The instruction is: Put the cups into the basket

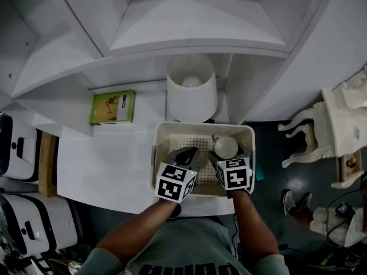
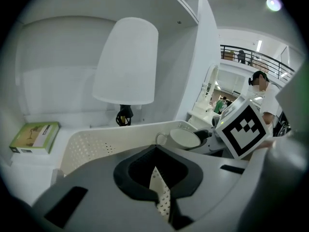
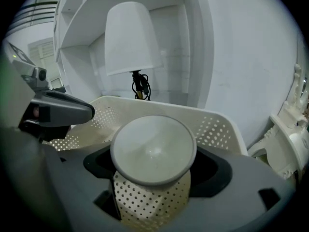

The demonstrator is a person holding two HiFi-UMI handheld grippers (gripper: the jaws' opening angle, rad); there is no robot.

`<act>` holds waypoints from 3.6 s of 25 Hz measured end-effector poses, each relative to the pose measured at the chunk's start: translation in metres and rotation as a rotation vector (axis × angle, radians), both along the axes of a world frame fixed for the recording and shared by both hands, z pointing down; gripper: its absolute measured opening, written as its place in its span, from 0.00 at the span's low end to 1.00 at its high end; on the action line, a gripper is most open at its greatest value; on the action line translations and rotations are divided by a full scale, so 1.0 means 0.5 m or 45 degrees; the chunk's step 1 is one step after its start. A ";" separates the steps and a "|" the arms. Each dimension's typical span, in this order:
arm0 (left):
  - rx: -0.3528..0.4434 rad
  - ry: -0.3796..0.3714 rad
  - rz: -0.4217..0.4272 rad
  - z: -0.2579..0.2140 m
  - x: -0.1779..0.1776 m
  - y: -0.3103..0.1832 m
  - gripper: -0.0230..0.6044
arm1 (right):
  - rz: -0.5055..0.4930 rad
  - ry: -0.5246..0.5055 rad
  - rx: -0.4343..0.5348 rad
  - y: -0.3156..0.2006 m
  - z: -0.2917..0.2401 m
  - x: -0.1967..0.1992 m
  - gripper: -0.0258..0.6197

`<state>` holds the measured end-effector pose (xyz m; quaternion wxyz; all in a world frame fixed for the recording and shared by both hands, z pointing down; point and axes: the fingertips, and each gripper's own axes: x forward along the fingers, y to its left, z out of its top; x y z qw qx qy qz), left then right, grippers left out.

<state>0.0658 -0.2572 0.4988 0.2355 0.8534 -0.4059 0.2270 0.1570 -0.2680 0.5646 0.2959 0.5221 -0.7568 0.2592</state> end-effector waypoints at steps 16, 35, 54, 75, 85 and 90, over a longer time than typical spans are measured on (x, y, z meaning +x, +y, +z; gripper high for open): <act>-0.046 -0.020 -0.047 0.028 0.003 -0.030 0.05 | -0.039 0.080 -0.186 -0.026 0.104 -0.005 0.66; -0.027 0.027 0.014 0.004 -0.005 -0.017 0.05 | 0.012 0.082 -0.331 0.018 0.098 0.011 0.66; 0.082 0.102 0.183 -0.076 -0.023 0.063 0.05 | 0.177 0.033 -0.004 0.106 -0.097 -0.006 0.66; 0.197 0.187 0.346 -0.133 -0.100 0.197 0.05 | 0.286 0.007 0.191 0.289 -0.199 -0.141 0.10; 0.267 0.171 0.341 -0.160 -0.088 0.264 0.05 | 0.215 -0.039 0.253 0.344 -0.227 -0.149 0.07; 0.260 0.162 0.282 -0.164 -0.083 0.298 0.05 | 0.161 -0.072 0.299 0.370 -0.256 -0.142 0.07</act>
